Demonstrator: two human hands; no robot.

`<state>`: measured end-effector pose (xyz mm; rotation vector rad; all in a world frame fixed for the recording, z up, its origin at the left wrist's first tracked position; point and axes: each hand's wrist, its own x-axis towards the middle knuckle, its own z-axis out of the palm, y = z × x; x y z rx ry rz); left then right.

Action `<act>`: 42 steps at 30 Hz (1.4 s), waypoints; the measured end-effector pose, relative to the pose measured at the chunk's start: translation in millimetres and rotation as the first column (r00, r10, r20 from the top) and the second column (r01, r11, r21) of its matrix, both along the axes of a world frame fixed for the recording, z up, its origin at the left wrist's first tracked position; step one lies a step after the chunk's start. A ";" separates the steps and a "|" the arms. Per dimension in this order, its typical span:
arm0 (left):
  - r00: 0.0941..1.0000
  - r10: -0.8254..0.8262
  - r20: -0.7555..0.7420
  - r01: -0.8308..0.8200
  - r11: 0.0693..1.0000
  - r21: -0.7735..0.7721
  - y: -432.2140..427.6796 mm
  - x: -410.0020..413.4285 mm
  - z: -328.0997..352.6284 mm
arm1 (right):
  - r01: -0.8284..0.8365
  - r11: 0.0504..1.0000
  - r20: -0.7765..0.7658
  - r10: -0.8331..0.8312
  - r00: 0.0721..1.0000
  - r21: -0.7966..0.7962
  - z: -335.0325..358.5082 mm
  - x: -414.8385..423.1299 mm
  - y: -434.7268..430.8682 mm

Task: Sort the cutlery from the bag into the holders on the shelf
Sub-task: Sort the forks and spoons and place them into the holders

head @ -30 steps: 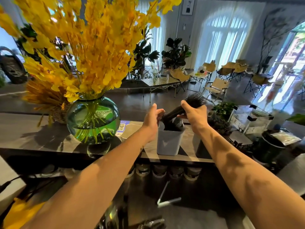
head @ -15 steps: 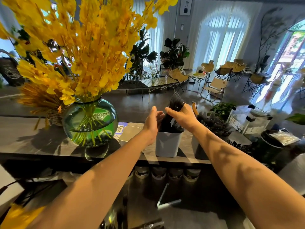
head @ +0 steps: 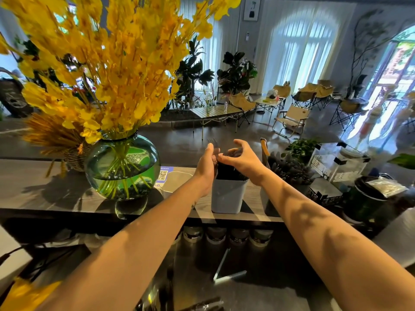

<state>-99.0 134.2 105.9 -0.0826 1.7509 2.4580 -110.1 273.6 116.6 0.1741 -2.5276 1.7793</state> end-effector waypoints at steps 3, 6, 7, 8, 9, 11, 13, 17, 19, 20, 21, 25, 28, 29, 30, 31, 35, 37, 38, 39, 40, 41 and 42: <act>0.999 0.021 -0.035 -0.024 0.996 -0.085 -0.7 1.1 3.0 | 0.014 1.000 -0.031 -0.015 0.999 -0.018 1.1 1.5 -2.1; 0.994 0.062 -0.092 -0.080 0.977 -0.200 -1.4 -2.4 0.0 | 0.072 0.984 -0.199 -0.038 0.979 0.165 -0.5 -0.8 -4.4; 0.990 0.077 -0.117 -0.103 0.965 -0.240 -1.5 -2.4 -0.6 | 0.104 0.970 -0.248 -0.048 0.968 0.221 -1.1 -3.8 -4.0; 0.985 0.089 -0.146 -0.128 0.950 -0.284 -2.2 -2.5 -1.9 | 0.117 0.956 -0.267 -0.043 0.963 0.269 -0.9 -4.7 -4.0; 0.979 0.099 -0.177 -0.153 0.931 -0.330 -2.8 -2.3 -3.0 | 0.108 0.948 -0.263 -0.027 0.964 0.300 -1.9 -6.7 -3.9; 0.966 0.116 -0.231 -0.205 0.887 -0.414 -5.1 -2.4 -4.2 | 0.067 0.946 -0.221 0.004 0.975 0.317 -2.6 -5.7 -4.3; 0.957 0.119 -0.263 -0.238 0.841 -0.485 -7.4 -1.1 -4.0 | 0.028 0.961 -0.193 0.027 0.981 0.277 -2.9 -1.8 -4.0; 0.934 -0.014 -0.358 -0.249 0.693 -0.677 -7.7 6.7 -2.3 | 0.030 0.982 -0.274 0.022 0.961 0.184 6.5 7.2 -6.1; 0.931 -0.020 -0.364 -0.263 0.654 -0.709 -6.2 9.2 -1.8 | 0.017 0.990 -0.317 0.028 0.948 0.137 14.4 10.9 -7.6; 0.945 -0.008 -0.328 -0.237 0.674 -0.700 -5.3 10.2 -1.1 | 0.015 0.989 -0.340 0.036 0.940 0.147 17.0 12.4 -7.4; 0.958 -0.004 -0.285 -0.203 0.694 -0.691 -5.5 10.3 -1.0 | 0.014 0.984 -0.364 0.052 0.930 0.175 17.4 12.5 -7.1; 0.972 -0.090 -0.218 -0.110 0.645 -0.757 -9.6 8.9 -4.8 | 0.034 0.953 -0.396 0.093 0.914 0.302 11.1 13.6 -2.4; 0.967 -0.118 -0.226 -0.098 0.649 -0.755 -12.6 8.8 -9.5 | 0.032 0.906 -0.353 0.132 0.926 0.422 5.6 14.1 2.4; 0.963 -0.121 -0.241 -0.102 0.665 -0.740 -13.4 8.8 -11.0 | 0.036 0.876 -0.336 0.145 0.931 0.480 2.0 13.1 4.5; 0.959 -0.118 -0.259 -0.111 0.683 -0.722 -14.0 8.4 -12.2 | 0.048 0.845 -0.321 0.149 0.935 0.533 -1.5 12.5 6.6; 0.957 -0.110 -0.270 -0.120 0.695 -0.709 -15.0 8.3 -12.7 | 0.059 0.824 -0.306 0.142 0.941 0.563 -4.1 12.3 8.3; 0.958 -0.121 -0.260 -0.105 0.696 -0.711 -19.2 9.7 -13.4 | 0.046 0.854 -0.239 0.092 0.967 0.517 -4.4 18.4 10.1; 0.957 -0.142 -0.255 -0.093 0.679 -0.728 -19.7 14.0 -14.6 | 0.057 0.867 -0.235 0.071 0.969 0.495 -1.9 26.1 9.2; 0.955 -0.145 -0.258 -0.096 0.673 -0.734 -19.9 14.9 -15.2 | 0.067 0.876 -0.243 0.058 0.968 0.478 0.1 28.7 8.6; 0.954 -0.149 -0.261 -0.098 0.667 -0.739 -19.4 20.1 -17.5 | 0.080 0.883 -0.248 0.042 0.968 0.462 -0.2 34.7 9.0; 0.951 -0.149 -0.272 -0.109 0.661 -0.743 -19.1 22.8 -18.7 | 0.095 0.890 -0.258 0.026 0.966 0.446 -0.1 38.0 9.0; 0.946 -0.156 -0.283 -0.116 0.653 -0.748 -18.2 26.2 -18.8 | 0.108 0.896 -0.266 0.012 0.964 0.431 0.5 41.7 8.6; 0.943 -0.163 -0.291 -0.118 0.652 -0.749 -19.6 34.6 -19.9 | 0.120 0.904 -0.267 -0.006 0.964 0.411 0.5 51.7 6.6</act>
